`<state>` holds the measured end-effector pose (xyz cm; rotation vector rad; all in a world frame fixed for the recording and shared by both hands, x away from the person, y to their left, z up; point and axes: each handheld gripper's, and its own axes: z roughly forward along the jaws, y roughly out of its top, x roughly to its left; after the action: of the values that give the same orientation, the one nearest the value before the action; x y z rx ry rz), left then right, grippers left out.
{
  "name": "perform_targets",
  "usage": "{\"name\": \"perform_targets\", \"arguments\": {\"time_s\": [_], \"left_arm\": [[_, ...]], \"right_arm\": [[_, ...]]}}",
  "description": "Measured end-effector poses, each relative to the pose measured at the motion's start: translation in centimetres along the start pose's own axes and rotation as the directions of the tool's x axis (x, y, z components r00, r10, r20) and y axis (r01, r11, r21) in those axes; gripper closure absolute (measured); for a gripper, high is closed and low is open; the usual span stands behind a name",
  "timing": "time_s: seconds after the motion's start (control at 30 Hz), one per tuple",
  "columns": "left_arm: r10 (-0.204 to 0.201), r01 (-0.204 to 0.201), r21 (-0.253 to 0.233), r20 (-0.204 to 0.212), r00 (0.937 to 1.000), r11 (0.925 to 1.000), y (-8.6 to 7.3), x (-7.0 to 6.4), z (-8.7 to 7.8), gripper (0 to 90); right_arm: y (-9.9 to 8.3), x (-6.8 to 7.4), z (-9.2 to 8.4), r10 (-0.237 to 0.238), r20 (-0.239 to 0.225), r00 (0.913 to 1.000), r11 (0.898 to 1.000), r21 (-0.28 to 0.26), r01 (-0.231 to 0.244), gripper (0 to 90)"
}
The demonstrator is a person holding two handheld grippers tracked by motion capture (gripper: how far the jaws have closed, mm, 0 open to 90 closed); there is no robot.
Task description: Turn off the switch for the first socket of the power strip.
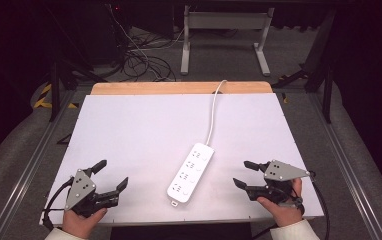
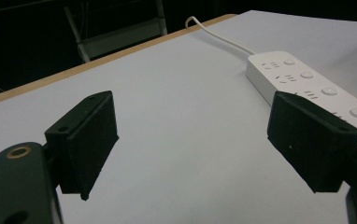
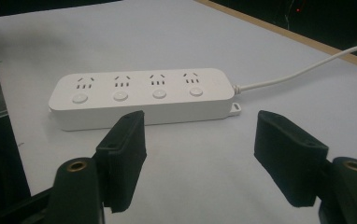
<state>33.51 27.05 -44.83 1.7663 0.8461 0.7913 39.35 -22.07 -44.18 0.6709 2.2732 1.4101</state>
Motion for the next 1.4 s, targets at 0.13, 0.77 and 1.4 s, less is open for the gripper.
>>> {"name": "perform_targets", "arguments": {"time_s": [0.13, 0.77, 1.4], "left_arm": [[0.0, 0.0, 0.003, -0.001, 1.0, 1.0, 0.0, 0.0, 0.0, 16.3], [0.002, -0.002, 0.002, -0.002, 1.0, 1.0, 0.0, 0.0, -0.1, 16.3], [0.003, -0.003, -0.001, 0.002, 1.0, 1.0, 0.0, 0.0, -0.2, 16.3]], "right_arm": [[0.3, -0.1, 0.0, 0.002, -0.014, 0.9999, 1.0, -0.001, -0.002, 36.2], [3.5, -0.9, 1.4, 0.006, -0.025, 0.9997, 0.999, 0.039, -0.005, 40.6], [5.8, -1.3, 3.3, -0.015, -0.059, 0.9982, 0.998, 0.054, 0.018, 42.7]]}}
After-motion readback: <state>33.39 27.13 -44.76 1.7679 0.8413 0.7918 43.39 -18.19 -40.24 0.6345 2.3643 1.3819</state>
